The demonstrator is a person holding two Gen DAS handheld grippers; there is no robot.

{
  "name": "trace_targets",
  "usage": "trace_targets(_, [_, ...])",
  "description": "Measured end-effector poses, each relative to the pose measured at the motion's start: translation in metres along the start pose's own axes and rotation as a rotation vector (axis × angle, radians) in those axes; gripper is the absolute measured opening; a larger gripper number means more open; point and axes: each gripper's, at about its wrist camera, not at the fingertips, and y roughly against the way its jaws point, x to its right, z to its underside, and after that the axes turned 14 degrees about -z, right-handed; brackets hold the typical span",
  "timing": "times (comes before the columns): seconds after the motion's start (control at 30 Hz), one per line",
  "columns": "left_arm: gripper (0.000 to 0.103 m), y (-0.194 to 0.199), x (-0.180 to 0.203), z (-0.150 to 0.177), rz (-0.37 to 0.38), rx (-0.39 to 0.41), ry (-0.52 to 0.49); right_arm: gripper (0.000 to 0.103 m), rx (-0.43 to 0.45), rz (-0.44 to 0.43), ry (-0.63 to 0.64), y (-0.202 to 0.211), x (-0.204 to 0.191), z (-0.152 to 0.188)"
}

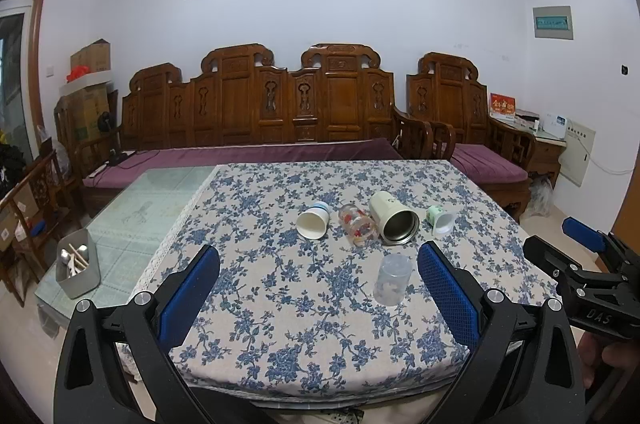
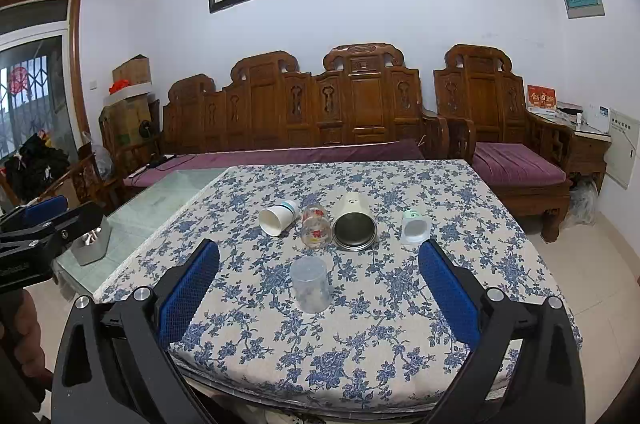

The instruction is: Flip cup upside down

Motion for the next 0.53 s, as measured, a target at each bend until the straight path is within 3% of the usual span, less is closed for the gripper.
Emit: trace_targets(0.53, [0.095, 0.0008, 0.0005, 0.0019, 0.003, 0.003, 0.004, 0.1, 0.001, 0.002, 0.0, 0.0, 0.0004, 0.0001])
